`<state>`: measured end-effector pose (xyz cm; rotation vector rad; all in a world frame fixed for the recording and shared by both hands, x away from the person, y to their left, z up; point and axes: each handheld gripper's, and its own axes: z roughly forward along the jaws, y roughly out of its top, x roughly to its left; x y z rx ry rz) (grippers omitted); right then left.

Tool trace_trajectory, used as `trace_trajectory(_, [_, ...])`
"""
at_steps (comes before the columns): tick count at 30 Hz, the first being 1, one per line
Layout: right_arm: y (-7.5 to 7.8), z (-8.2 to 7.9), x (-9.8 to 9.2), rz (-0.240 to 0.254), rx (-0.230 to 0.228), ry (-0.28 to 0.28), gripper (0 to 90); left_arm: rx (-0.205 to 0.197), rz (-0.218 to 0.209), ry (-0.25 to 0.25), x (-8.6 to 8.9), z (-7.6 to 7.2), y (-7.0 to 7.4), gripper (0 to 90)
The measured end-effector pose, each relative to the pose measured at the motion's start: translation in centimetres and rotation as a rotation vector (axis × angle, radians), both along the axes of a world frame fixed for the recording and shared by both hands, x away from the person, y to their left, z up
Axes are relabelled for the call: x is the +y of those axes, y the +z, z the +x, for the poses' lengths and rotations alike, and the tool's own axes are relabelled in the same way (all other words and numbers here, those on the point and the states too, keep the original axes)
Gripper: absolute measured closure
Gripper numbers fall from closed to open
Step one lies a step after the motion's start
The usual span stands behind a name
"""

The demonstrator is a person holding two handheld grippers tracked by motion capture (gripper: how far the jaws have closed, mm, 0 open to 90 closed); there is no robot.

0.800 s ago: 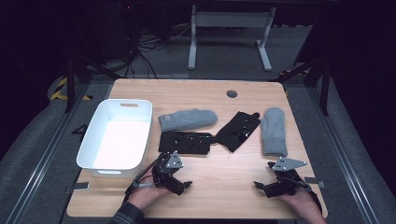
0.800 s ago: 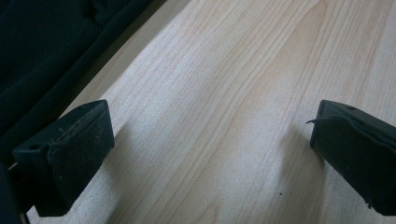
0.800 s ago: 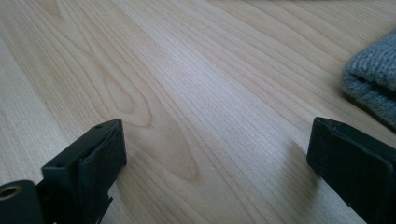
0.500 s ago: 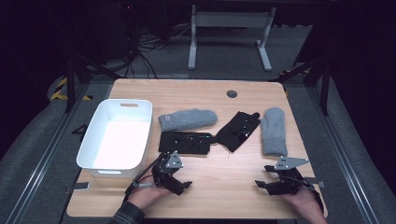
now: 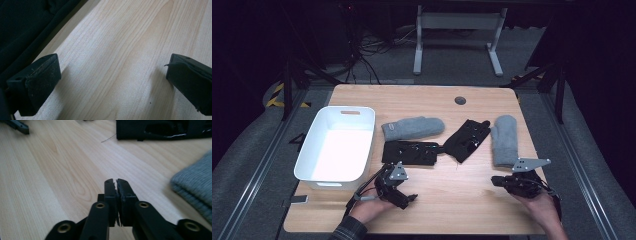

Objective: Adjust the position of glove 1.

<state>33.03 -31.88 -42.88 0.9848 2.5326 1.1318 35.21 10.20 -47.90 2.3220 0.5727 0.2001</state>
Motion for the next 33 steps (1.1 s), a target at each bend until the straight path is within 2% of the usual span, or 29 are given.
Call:
trace_trajectory(7, [1.2,1.9,-1.4,0.021,-0.049,-0.063,90.0,-0.001,0.0,-0.002,0.0,0.0,0.0,0.1])
trace_trajectory(15, [1.5,3.8,-2.6,0.023,-0.068,-0.117,90.0,-0.001,0.0,-0.002,0.0,0.0,0.0,0.1])
trace_trajectory(20, [1.6,4.4,-3.3,0.028,-0.08,-0.142,90.0,-0.001,0.0,-0.002,0.0,0.0,0.0,0.1])
trace_trajectory(23, [1.7,5.0,-4.1,0.026,-0.09,-0.175,90.0,-0.001,0.001,-0.001,0.0,0.0,0.0,0.1])
trace_trajectory(30, [1.1,6.5,-5.5,0.016,-0.082,-0.227,90.0,-0.001,0.001,0.0,0.0,0.0,0.0,0.0])
trace_trajectory(33, [0.7,7.2,-5.6,-0.014,-0.073,-0.239,90.0,-0.001,0.001,0.0,0.0,0.0,0.0,0.1])
